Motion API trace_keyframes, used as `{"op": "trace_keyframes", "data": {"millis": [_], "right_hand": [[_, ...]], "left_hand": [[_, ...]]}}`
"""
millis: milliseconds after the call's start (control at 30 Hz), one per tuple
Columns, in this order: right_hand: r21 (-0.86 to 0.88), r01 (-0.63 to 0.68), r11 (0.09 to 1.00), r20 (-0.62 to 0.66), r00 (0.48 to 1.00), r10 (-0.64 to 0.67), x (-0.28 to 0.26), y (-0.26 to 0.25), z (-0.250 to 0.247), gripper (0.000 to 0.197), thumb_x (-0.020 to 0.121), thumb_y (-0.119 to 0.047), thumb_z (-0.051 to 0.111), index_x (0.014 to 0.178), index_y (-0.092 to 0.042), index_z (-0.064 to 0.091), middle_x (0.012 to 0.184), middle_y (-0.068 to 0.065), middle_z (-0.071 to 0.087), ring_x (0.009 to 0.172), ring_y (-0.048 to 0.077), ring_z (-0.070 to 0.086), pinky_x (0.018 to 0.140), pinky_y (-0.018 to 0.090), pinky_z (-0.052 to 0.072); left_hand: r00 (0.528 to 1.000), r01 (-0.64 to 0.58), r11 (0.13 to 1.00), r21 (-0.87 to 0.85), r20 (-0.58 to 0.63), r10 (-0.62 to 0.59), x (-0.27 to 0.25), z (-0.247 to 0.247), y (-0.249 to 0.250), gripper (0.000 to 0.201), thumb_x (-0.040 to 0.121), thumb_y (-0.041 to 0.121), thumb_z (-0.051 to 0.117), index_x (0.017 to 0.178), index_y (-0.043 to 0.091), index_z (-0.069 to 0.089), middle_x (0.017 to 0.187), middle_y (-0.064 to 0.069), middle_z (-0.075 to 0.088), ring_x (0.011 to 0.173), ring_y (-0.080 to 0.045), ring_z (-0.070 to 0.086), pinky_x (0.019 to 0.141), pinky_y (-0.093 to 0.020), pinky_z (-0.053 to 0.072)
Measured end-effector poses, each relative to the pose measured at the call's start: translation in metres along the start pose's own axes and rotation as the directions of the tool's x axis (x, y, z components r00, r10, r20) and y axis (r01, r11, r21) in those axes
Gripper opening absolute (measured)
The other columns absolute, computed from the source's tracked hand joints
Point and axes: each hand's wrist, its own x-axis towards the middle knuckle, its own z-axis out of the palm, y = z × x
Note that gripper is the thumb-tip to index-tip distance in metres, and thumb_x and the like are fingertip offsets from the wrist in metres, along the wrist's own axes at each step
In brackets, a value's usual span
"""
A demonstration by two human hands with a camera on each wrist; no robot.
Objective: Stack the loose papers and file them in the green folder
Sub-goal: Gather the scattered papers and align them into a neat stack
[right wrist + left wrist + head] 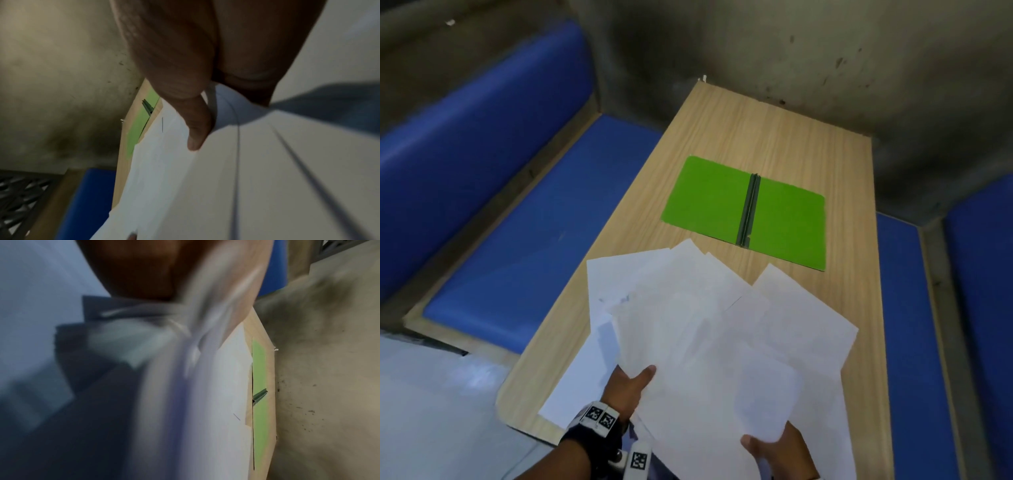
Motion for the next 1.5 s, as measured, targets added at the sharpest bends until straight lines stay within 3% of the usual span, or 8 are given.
{"op": "trace_keyframes", "data": {"millis": [200, 400, 600, 800, 900, 1233, 1400, 1500], "right_hand": [[-0.13, 0.135, 0.982, -0.056, 0.988, -0.144, -0.004, 0.01, -0.083, 0.075, 0.048, -0.019, 0.096, 0.116, -0.006, 0.067, 0.104, 0.002, 0.069, 0.105, 0.021, 0.063, 0.089, 0.033, 0.05], [0.091, 0.256, 0.962, -0.022, 0.967, -0.255, -0.007, -0.02, -0.138, 0.062, 0.06, 0.001, 0.086, 0.116, -0.015, 0.067, 0.109, -0.007, 0.074, 0.106, 0.012, 0.067, 0.095, 0.041, 0.05], [-0.196, 0.239, 0.951, 0.081, 0.97, -0.228, 0.032, -0.061, -0.071, 0.032, 0.064, -0.006, 0.086, 0.088, -0.017, 0.068, 0.093, 0.0, 0.072, 0.097, 0.025, 0.066, 0.074, 0.025, 0.053], [-0.553, 0.124, 0.824, 0.051, 0.992, -0.115, 0.063, -0.064, 0.0, 0.063, 0.08, -0.033, 0.072, 0.131, -0.011, 0.043, 0.129, 0.011, 0.056, 0.115, 0.026, 0.056, 0.082, 0.024, 0.042], [-0.555, 0.113, 0.824, 0.026, 0.993, -0.118, 0.062, -0.06, 0.014, 0.027, 0.089, -0.026, 0.058, 0.111, -0.014, 0.047, 0.115, 0.013, 0.059, 0.096, 0.025, 0.058, 0.086, 0.031, 0.049], [-0.321, 0.076, 0.944, -0.048, 0.994, -0.096, 0.054, -0.033, 0.016, 0.006, 0.092, -0.015, 0.057, 0.091, -0.013, 0.051, 0.089, 0.003, 0.056, 0.086, 0.022, 0.053, 0.075, 0.023, 0.04], [-0.18, 0.119, 0.977, -0.005, 0.993, -0.121, 0.05, -0.03, 0.002, 0.021, 0.08, -0.02, 0.072, 0.087, -0.005, 0.058, 0.087, 0.008, 0.068, 0.084, 0.025, 0.065, 0.068, 0.029, 0.05], [0.159, 0.17, 0.972, 0.018, 0.984, -0.175, 0.041, -0.043, -0.025, 0.073, 0.049, -0.032, 0.094, 0.11, -0.015, 0.057, 0.104, 0.001, 0.07, 0.095, 0.019, 0.069, 0.068, 0.024, 0.056]], "left_hand": [[0.998, 0.023, 0.997, 0.073, 0.052, -0.026, 0.009, -0.014, 0.011, 0.083, 0.061, 0.047, 0.082, 0.135, 0.02, 0.055, 0.123, -0.001, 0.07, 0.112, -0.026, 0.066, 0.102, -0.052, 0.048], [0.983, 0.042, 0.989, 0.139, 0.172, -0.066, 0.02, -0.03, 0.023, 0.071, 0.062, 0.026, 0.085, 0.127, 0.017, 0.059, 0.114, -0.009, 0.074, 0.102, -0.029, 0.071, 0.093, -0.049, 0.055], [0.957, 0.05, 0.968, 0.247, 0.264, -0.117, 0.016, -0.029, 0.04, 0.062, 0.066, 0.036, 0.081, 0.121, 0.013, 0.065, 0.104, -0.008, 0.077, 0.097, -0.028, 0.072, 0.081, -0.038, 0.058], [0.958, 0.051, 0.964, 0.26, 0.259, -0.121, 0.009, -0.028, 0.039, 0.069, 0.065, 0.067, 0.077, 0.119, 0.027, 0.064, 0.114, 0.007, 0.074, 0.11, -0.017, 0.067, 0.102, -0.043, 0.049], [0.953, 0.048, 0.978, 0.201, 0.284, -0.105, 0.001, -0.023, 0.035, 0.065, 0.065, 0.051, 0.087, 0.12, 0.022, 0.066, 0.112, 0.006, 0.076, 0.109, -0.017, 0.069, 0.101, -0.042, 0.05], [0.945, 0.028, 0.99, 0.136, 0.32, -0.07, -0.013, -0.001, 0.011, 0.055, 0.07, 0.014, 0.089, 0.119, 0.014, 0.066, 0.109, -0.005, 0.077, 0.105, -0.024, 0.071, 0.094, -0.041, 0.054], [0.946, -0.126, 0.945, 0.301, 0.325, 0.022, -0.01, 0.002, 0.036, 0.061, 0.062, 0.025, 0.086, 0.118, 0.018, 0.064, 0.103, 0.001, 0.078, 0.099, -0.018, 0.073, 0.091, -0.042, 0.056], [0.907, -0.246, 0.915, 0.319, 0.41, 0.1, -0.015, 0.005, 0.075, 0.066, 0.061, 0.037, 0.087, 0.121, 0.021, 0.063, 0.11, 0.002, 0.076, 0.102, -0.015, 0.072, 0.092, -0.044, 0.056]]}}
